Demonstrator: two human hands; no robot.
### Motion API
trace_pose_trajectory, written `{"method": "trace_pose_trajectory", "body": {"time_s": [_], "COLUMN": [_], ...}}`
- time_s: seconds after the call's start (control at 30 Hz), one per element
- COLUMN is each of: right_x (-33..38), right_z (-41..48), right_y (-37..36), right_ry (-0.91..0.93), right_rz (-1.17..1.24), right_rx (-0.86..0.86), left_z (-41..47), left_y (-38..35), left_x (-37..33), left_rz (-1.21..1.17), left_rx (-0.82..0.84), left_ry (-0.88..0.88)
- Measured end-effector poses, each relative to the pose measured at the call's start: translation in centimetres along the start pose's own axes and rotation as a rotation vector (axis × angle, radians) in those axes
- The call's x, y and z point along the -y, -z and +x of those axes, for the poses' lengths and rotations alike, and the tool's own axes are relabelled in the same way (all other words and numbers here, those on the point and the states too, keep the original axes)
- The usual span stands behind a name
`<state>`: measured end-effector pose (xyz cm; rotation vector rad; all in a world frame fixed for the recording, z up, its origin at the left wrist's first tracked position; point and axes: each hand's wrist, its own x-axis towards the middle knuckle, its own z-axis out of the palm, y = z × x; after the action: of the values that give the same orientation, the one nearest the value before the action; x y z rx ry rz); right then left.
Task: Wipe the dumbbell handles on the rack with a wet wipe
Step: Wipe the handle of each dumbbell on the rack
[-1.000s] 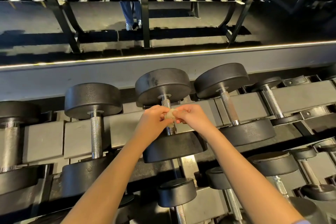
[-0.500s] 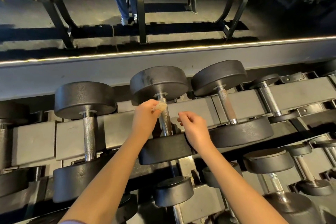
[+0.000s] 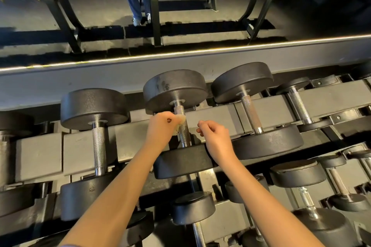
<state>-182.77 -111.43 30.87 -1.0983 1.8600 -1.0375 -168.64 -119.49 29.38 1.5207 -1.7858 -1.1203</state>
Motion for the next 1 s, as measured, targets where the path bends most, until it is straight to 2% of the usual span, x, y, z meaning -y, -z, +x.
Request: {"method": "trace_pose_trajectory", "body": {"time_s": [0.1,0.17,0.23,0.33,0.4,0.47,0.6,0.67,0.73,0.87,1.0], "right_x": [-0.1,-0.1,-0.1,-0.2,-0.2,-0.2,-0.2,-0.1,0.1,0.1,0.3], "right_z": [0.0,0.0,0.0,0.1,0.1,0.0,-0.1,-0.1,-0.1,-0.2,-0.3], "right_y": [-0.1,-0.1,0.0,-0.2,-0.2,-0.3,-0.3,-0.3,-0.3,-0.2,-0.2], "right_ry": [-0.015,-0.018,-0.015,-0.022,-0.032,-0.042,-0.051,-0.058,-0.061,-0.066,-0.058], "right_rz": [-0.004,-0.001,0.005,0.009,0.01,0.016,0.028,0.029,0.031,0.035,0.012], "right_rx": [-0.013,-0.02,-0.025,-0.027,-0.03,-0.038,-0.039,-0.036,-0.034,-0.065,-0.1], "left_z": [0.8,0.7,0.2,-0.7,-1.1,-1.0,-0.4,0.4,1.4,1.9,0.8], "left_y": [-0.2,-0.4,-0.2,0.0,0.1,0.0,-0.7,-0.7,-0.5,-0.3,-0.6], "left_x": [-0.3,-0.4,-0.4,0.2,0.5,0.5,-0.4,-0.9,-1.4,-2.1,-2.9], "left_rz": [-0.102,-0.085,-0.017,0.045,0.037,0.083,0.116,0.06,-0.007,0.157,0.486], "left_rx": [-0.115,-0.129,-0.034,0.212,0.283,0.239,-0.032,-0.126,-0.147,-0.052,0.145], "left_ry": [0.04,0.047,0.064,0.154,0.186,0.153,0.08,0.073,0.102,0.151,0.187]}}
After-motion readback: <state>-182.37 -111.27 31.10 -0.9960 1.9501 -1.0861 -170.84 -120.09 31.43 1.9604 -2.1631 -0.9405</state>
